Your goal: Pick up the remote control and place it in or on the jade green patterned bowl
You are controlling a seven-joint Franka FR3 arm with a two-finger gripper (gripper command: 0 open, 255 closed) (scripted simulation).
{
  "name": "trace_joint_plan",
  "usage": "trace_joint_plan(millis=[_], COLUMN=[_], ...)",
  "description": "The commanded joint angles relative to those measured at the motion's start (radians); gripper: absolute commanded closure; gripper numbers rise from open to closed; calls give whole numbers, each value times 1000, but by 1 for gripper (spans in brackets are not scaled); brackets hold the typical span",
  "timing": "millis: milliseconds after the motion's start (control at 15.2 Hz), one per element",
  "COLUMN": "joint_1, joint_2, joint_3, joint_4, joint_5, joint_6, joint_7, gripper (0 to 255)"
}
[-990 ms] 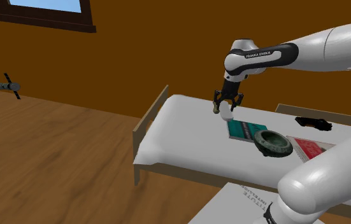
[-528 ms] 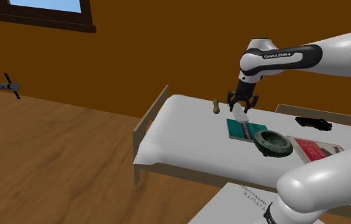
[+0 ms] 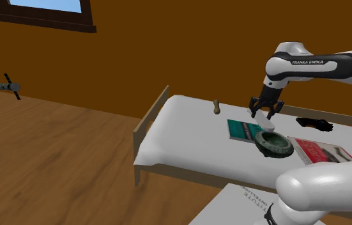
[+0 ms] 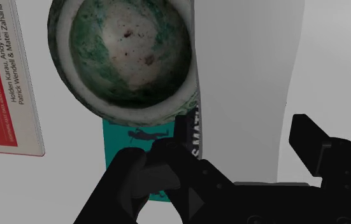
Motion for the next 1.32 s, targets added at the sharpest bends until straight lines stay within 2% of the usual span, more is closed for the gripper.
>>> trace_joint_plan(millis=[0, 330, 1254], joint_1=[-25, -99, -116], joint_2=[-53, -162, -137], joint_3=[-26, -111, -159], joint_4=[-28, -68, -239], joint_5=[-26, -106, -151], joint_6=[-21, -76, 119], joint_7=[-37, -149, -139], gripper=[255, 255, 255])
